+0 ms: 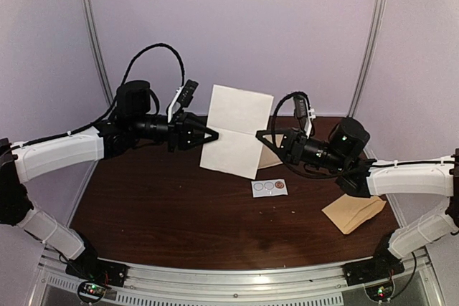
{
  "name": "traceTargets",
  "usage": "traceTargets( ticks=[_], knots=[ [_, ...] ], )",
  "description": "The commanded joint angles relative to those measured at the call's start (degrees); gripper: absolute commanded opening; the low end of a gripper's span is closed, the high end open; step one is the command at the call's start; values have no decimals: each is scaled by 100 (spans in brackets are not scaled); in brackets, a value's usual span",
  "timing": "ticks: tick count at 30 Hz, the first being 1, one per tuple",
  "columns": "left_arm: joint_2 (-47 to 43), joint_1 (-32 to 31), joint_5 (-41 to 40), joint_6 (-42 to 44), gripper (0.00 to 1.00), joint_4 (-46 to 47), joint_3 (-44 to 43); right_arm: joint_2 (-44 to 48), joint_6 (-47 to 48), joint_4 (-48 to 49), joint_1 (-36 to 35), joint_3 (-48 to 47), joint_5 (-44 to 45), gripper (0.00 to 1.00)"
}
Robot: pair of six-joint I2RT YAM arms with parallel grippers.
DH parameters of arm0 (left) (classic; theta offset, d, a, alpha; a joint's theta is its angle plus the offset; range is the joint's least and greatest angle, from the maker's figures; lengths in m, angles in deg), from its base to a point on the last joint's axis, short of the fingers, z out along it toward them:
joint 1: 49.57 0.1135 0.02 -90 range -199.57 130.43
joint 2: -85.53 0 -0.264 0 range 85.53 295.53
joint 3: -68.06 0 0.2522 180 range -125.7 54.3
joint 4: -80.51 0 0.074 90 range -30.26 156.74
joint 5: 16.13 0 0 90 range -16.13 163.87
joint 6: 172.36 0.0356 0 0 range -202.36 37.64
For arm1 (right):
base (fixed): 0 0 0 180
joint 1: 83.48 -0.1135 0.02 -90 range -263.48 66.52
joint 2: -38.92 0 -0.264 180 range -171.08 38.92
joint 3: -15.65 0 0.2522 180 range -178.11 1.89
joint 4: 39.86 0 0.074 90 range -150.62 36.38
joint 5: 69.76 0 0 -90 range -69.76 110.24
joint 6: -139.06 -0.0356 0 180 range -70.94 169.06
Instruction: Place the letter into the envelope and seal it
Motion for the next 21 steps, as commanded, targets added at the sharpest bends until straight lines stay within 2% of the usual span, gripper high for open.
traceTargets(
  ticks=[1,5,6,10,12,17,19,21],
  knots=[
    [69,-30,94,-7,17,230,-25,130,18,233,-40,66,198,0],
    [105,-28,75,-13,0,229,-17,152,19,189,-40,74,238,0],
    [111,-30,52,-16,0,226,-18,162,18,156,-32,67,249,0],
    [121,-30,-79,0,0,156,-25,327,235,-282,30,-46,194,25],
    [129,-30,-169,38,0,78,-46,514,583,-962,82,-218,250,41],
    [190,-39,-227,148,0,-124,-133,1003,1629,-2985,150,-852,533,73],
    [227,-44,-280,171,0,-234,-191,1073,2024,-3773,150,-1208,583,81],
    [280,-48,-314,202,0,-358,-253,1059,2355,-4548,139,-1608,691,85]
  ],
)
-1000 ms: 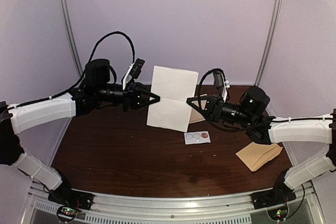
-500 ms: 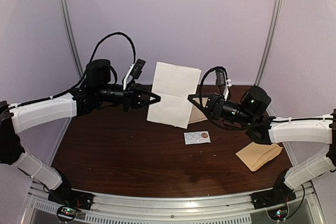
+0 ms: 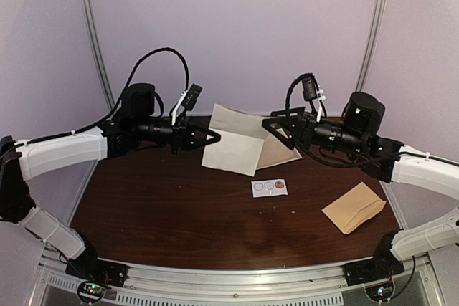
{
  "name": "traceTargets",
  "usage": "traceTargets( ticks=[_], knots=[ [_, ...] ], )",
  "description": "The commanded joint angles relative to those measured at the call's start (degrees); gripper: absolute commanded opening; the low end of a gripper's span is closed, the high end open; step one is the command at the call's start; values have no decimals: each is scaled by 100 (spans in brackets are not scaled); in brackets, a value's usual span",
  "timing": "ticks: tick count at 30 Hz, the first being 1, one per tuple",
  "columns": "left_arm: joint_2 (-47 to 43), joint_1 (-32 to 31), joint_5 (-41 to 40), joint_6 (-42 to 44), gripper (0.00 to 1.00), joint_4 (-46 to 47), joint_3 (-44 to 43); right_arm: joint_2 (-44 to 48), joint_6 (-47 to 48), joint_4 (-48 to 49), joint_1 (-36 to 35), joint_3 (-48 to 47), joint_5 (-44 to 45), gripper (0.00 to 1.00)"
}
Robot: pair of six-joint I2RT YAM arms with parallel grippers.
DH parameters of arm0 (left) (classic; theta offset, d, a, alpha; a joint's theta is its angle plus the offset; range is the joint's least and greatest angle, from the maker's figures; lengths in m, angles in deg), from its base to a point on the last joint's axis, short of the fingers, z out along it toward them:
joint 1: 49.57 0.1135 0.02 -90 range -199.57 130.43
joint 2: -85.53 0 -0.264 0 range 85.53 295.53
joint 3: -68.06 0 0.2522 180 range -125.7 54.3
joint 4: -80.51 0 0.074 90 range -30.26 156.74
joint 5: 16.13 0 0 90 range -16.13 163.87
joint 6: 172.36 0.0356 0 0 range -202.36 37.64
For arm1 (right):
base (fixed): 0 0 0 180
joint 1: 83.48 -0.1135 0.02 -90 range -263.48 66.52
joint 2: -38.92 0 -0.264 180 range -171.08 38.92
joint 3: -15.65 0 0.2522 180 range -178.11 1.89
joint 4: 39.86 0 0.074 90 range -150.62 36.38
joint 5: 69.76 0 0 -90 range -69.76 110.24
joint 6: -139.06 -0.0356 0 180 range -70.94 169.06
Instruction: Place the letter into the envelope and seal it
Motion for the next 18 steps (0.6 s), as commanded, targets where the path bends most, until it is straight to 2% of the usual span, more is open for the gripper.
traceTargets(
  ticks=[1,7,11,18],
  knots=[
    [181,-52,-147,160,0,-187,-263,126,1139,-2213,19,-887,342,87],
    [350,-54,-509,125,0,-617,-484,-93,1584,-3215,-145,-1635,479,92],
    [539,-53,-769,114,0,-1027,-672,-441,1945,-3745,-397,-2135,818,93],
    [759,-54,-813,-77,0,-1111,-743,-1069,2401,-4277,-1068,-2777,1581,94]
  ],
)
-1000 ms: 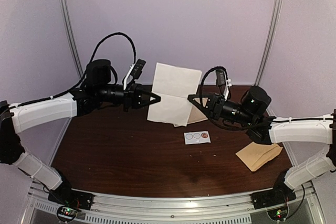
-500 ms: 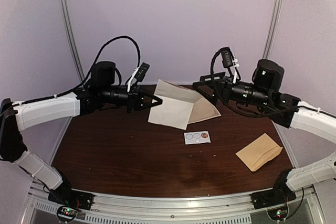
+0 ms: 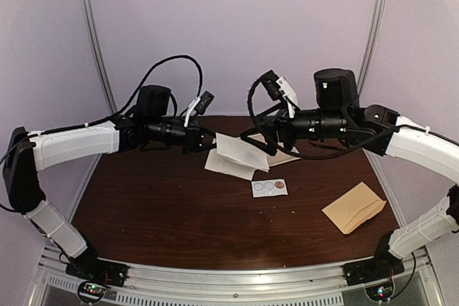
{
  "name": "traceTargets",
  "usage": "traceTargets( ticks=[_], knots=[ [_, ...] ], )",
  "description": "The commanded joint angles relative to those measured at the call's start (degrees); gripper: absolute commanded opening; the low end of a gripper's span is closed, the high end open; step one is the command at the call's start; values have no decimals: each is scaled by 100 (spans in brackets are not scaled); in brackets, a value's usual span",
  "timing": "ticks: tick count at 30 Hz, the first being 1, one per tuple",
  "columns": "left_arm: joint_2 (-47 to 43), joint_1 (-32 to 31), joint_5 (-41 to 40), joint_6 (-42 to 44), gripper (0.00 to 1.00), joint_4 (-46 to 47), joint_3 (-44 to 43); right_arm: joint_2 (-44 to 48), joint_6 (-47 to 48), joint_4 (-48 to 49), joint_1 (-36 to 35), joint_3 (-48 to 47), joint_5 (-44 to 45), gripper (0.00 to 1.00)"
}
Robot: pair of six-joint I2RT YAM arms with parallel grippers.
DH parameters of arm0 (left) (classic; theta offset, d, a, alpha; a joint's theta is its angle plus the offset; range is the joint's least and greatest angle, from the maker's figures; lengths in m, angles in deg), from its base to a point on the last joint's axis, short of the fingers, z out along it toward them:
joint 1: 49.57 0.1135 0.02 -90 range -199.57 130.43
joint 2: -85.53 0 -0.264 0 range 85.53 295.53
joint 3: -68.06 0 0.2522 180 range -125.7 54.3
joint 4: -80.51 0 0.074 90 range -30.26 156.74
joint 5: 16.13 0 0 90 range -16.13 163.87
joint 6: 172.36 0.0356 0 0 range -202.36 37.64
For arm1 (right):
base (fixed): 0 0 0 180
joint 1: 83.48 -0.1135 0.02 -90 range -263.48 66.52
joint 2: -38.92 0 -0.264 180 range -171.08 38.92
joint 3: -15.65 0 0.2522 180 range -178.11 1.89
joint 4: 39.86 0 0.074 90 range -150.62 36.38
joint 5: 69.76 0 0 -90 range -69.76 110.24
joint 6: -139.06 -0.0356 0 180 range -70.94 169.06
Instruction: Place the letter into the envelope and seal it
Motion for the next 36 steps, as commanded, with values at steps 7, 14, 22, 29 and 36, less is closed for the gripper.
traceTargets(
  ticks=[7,14,22,29,36],
  knots=[
    [208,-15,-244,-186,0,-200,-243,-571,802,-589,-932,-446,1877,93],
    [246,-15,-223,-254,0,-205,-257,-800,971,-464,-1390,-422,2522,92],
    [22,-14,-227,292,0,-275,-214,-430,479,188,-1177,-93,1755,93],
    [-318,-85,12,980,0,-290,-78,160,-245,882,-234,476,-484,98],
    [-436,-360,427,1388,0,-490,-107,-54,-429,465,407,452,-1904,93]
  ],
)
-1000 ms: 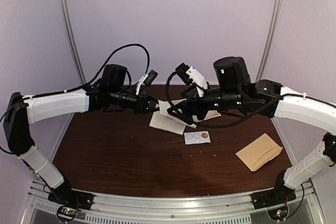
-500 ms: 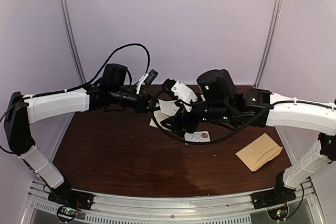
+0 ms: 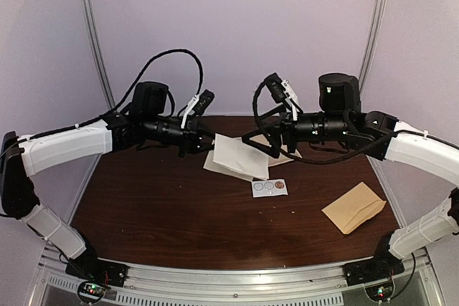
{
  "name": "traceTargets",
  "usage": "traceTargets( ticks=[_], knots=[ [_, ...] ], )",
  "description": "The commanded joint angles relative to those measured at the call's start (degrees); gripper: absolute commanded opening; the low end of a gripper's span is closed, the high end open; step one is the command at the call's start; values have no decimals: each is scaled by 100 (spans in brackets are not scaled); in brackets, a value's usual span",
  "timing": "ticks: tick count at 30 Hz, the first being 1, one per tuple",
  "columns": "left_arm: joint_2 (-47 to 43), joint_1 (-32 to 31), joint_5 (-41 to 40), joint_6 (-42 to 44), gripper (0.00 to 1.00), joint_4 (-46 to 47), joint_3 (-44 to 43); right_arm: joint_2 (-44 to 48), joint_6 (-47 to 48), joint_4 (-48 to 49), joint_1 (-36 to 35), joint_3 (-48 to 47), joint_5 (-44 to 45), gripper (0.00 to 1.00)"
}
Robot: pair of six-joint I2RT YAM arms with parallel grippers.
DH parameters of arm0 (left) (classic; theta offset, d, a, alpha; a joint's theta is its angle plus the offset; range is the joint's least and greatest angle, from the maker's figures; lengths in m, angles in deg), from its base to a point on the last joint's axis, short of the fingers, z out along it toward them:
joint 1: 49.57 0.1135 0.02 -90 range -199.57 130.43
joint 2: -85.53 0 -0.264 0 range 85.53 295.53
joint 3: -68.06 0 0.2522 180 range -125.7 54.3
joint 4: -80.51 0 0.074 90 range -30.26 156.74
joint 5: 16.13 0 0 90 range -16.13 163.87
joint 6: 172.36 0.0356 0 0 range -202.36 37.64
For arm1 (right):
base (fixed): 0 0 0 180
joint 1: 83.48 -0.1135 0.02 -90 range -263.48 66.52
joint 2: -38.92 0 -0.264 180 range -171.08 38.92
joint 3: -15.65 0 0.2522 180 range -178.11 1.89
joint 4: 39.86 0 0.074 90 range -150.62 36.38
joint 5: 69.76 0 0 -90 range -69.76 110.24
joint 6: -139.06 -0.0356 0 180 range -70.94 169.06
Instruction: Place the letter into the envelope and seal it
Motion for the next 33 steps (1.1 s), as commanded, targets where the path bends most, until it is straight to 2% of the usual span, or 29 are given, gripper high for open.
traceTargets(
  ticks=[1,6,11,25,33],
  knots=[
    [-121,-223,380,472,0,-131,-35,-154,-301,-163,354,43,-1362,92],
    [-116,-405,471,737,0,-342,-111,-201,-466,-175,559,54,-1874,89],
    [-120,-450,620,740,0,-353,-121,-415,-269,-821,578,-117,-1889,84],
    [-100,-497,712,758,0,-352,-121,-703,-325,-869,583,-3,-2511,56],
    [-69,-499,757,758,0,-354,-129,-903,-253,-952,573,-21,-2556,54]
  ],
)
